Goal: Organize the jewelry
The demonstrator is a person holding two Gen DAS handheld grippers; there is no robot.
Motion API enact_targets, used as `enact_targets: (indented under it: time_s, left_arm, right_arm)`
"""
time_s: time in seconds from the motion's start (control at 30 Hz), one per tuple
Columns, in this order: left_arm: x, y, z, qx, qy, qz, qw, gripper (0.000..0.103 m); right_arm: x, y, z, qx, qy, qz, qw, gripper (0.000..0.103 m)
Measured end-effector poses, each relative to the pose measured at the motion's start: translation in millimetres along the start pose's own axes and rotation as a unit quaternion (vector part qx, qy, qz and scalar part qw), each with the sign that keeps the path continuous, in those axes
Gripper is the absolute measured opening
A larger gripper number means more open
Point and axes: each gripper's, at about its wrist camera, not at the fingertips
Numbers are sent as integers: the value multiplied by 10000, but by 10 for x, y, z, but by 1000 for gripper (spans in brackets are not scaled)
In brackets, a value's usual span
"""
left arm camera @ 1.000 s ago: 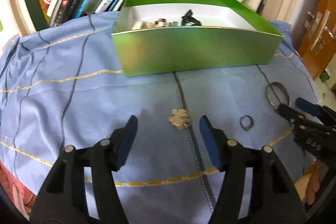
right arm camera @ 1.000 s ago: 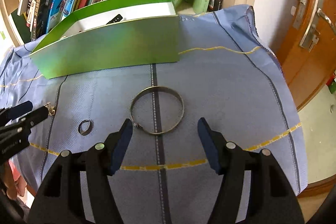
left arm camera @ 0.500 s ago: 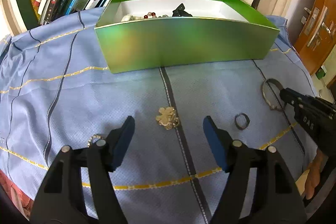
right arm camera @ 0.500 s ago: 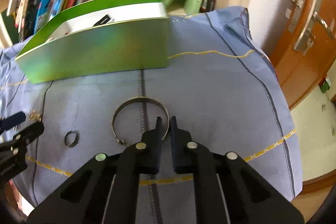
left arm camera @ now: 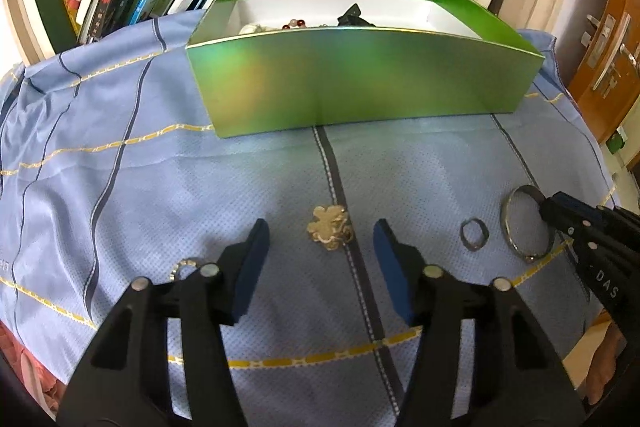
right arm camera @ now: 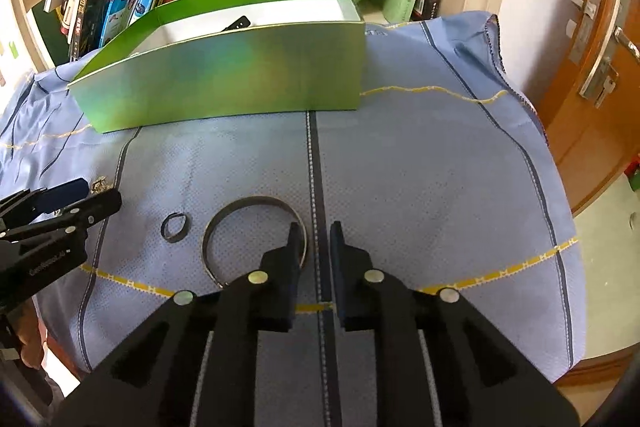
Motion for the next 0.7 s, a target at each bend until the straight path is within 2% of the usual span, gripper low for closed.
enact_targets:
  time_s: [0.1,0.2,0.37,0.63,0.7]
  left_arm:
    - [2,-12,13,-2,-46,-27,10000,30]
    - [-4,-24,26,60,-36,-44,10000,23]
    - [-16,-94,48,240,-14,-128,9996,22]
    - [-111,-186,22,107,88,-56,9999,22]
    - [-114,-176,31,93,52,-41,9999,25]
  right_arm:
    - [10,0,8,40,1,-13,10000,20]
    - [9,0,23,14,-16,-28,10000,21]
    - [5,-4,33,-15,-34,-37,10000,21]
    - [47,40,48,-86,-81,-87,9999,21]
    - [52,46,63,-89,-101,-92,9999,21]
Point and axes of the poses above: each gripper's, at about its wrist camera, not at the fingertips, and y roughly the way its jaws point, z to its left, x to its top, and after that the axes turned 7 degrees about -z, right-handed
